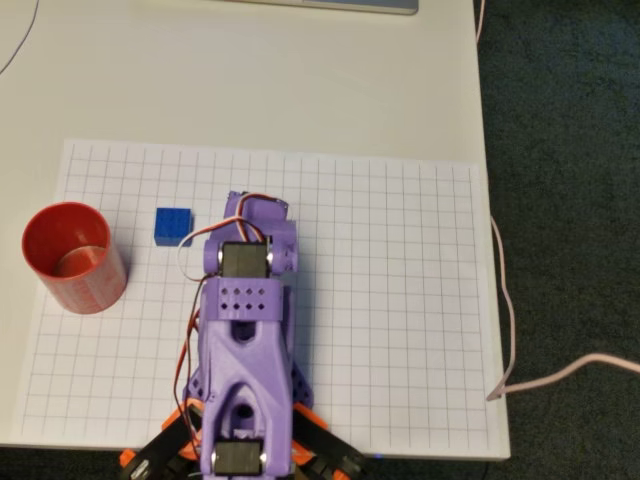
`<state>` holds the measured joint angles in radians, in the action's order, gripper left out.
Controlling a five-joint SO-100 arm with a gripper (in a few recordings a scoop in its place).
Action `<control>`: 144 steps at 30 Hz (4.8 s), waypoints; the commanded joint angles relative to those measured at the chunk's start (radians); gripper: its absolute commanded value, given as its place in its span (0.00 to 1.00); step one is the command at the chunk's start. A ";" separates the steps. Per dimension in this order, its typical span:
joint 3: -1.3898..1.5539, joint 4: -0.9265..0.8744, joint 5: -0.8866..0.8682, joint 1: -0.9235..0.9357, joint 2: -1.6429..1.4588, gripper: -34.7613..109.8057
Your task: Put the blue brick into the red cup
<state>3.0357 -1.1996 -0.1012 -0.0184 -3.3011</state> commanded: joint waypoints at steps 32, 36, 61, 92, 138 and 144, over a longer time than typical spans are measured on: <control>-1.367 -0.518 0.327 0.149 1.080 0.24; -1.397 -0.514 0.408 0.091 1.226 0.24; -1.350 -0.376 0.733 -0.574 1.451 0.24; -1.114 -0.224 1.075 -0.581 1.597 0.24; -0.985 -0.183 1.173 -0.440 1.601 0.67; -0.946 -0.155 1.175 -0.417 1.623 0.67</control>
<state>2.0816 -1.3514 1.0630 -0.4357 -1.6628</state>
